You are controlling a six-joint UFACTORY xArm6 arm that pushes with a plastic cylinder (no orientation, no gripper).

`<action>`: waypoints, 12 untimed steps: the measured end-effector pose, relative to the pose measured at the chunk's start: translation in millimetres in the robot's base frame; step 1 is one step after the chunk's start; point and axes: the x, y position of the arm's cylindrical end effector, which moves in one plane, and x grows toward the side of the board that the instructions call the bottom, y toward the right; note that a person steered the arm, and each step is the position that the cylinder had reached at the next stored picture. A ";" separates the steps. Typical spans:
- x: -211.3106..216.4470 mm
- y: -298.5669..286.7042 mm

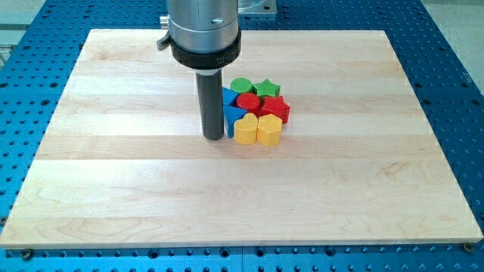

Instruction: Separate the blue blocks from the group of blocks

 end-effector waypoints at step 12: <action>-25.6 15.4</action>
